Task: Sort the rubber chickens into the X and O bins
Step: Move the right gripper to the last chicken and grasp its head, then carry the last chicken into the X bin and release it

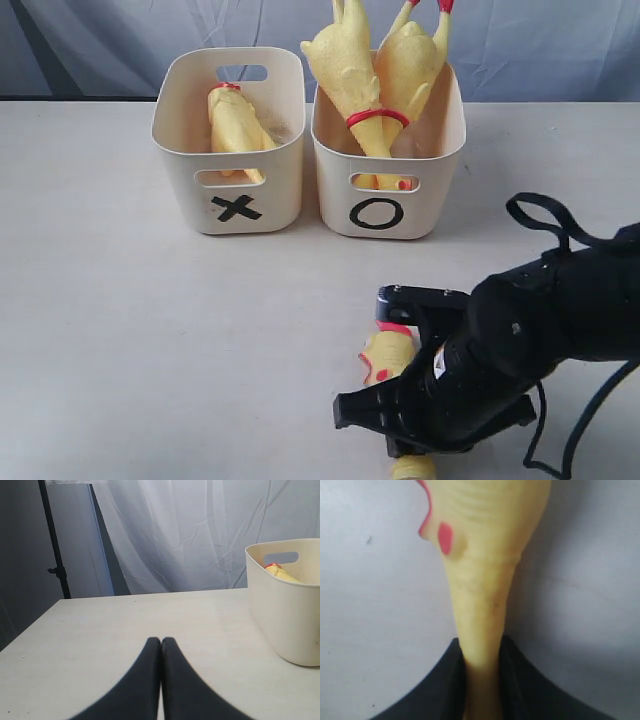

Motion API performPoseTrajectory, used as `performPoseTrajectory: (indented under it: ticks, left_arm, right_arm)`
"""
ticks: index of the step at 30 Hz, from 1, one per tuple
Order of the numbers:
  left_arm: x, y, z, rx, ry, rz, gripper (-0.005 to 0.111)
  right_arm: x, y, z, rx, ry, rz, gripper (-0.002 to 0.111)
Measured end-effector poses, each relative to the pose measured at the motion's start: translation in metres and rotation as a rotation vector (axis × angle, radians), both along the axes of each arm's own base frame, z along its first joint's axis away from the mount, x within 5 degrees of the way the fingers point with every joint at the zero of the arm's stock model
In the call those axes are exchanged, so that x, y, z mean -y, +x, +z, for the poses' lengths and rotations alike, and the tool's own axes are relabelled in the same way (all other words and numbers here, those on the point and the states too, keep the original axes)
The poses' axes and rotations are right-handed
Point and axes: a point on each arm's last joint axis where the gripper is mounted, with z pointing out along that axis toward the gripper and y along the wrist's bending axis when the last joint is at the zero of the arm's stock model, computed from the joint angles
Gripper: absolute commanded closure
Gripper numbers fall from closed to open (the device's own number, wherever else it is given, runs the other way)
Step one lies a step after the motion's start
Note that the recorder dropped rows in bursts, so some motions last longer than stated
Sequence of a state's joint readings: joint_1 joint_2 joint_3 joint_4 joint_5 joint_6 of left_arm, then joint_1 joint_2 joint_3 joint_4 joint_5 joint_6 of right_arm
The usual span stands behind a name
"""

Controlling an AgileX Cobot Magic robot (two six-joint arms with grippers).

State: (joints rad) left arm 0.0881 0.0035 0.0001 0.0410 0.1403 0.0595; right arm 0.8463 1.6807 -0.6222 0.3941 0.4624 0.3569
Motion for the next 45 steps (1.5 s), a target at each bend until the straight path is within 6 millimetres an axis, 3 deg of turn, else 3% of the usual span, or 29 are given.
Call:
performPoseTrajectory:
  ticks: [4,6,9,11,14,17,19,21,25,27,28,32,35,38,40,43,45]
  left_arm:
    - [0.000,0.000,0.000,0.000,0.000,0.000,0.107]
    - [0.000,0.000,0.000,0.000,0.000,0.000,0.107]
    - [0.000,0.000,0.000,0.000,0.000,0.000,0.107]
    - [0.000,0.000,0.000,0.000,0.000,0.000,0.107]
    - [0.000,0.000,0.000,0.000,0.000,0.000,0.107]
    - [0.000,0.000,0.000,0.000,0.000,0.000,0.107]
    - [0.000,0.000,0.000,0.000,0.000,0.000,0.107]
    - [0.000,0.000,0.000,0.000,0.000,0.000,0.107]
    - [0.000,0.000,0.000,0.000,0.000,0.000,0.107]
    - [0.000,0.000,0.000,0.000,0.000,0.000,0.107]
    - [0.000,0.000,0.000,0.000,0.000,0.000,0.107]
    - [0.000,0.000,0.000,0.000,0.000,0.000,0.107]
    - [0.000,0.000,0.000,0.000,0.000,0.000,0.107]
    - [0.000,0.000,0.000,0.000,0.000,0.000,0.107]
    - [0.000,0.000,0.000,0.000,0.000,0.000,0.107]
    - [0.000,0.000,0.000,0.000,0.000,0.000,0.107]
    - [0.000,0.000,0.000,0.000,0.000,0.000,0.107]
  right_arm:
    - [-0.016,0.009,0.027,-0.025,0.008,0.115,0.109]
    - [-0.028,0.018,0.063,0.023,0.064,0.164,0.109]
    - [-0.046,0.033,0.136,0.175,0.188,0.247,0.109]
    - [-0.053,0.040,0.186,0.325,0.284,0.325,0.109]
    - [-0.062,0.051,0.243,0.649,0.400,0.468,0.109]
    - [-0.070,0.068,0.278,1.019,0.456,0.512,0.109]
    - [-0.079,0.083,0.284,1.212,0.477,0.480,0.109]
    - [-0.095,0.102,0.276,1.375,0.473,0.467,0.109]
    - [-0.126,0.139,0.232,1.609,0.413,0.504,0.104]
    - [-0.137,0.161,0.199,1.624,0.405,0.448,0.089]
    - [-0.140,0.173,0.182,1.597,0.401,0.392,0.076]
    - [-0.134,0.213,0.130,1.477,0.366,0.161,0.005]
    - [-0.125,0.226,0.114,1.401,0.348,0.066,0.004]
    - [-0.122,0.220,0.127,1.328,0.352,0.103,0.004]
    - [-0.120,0.210,0.149,1.294,0.359,0.178,0.004]
    - [-0.110,0.181,0.201,1.273,0.348,0.382,0.005]
    - [-0.098,0.159,0.226,1.221,0.301,0.554,0.020]
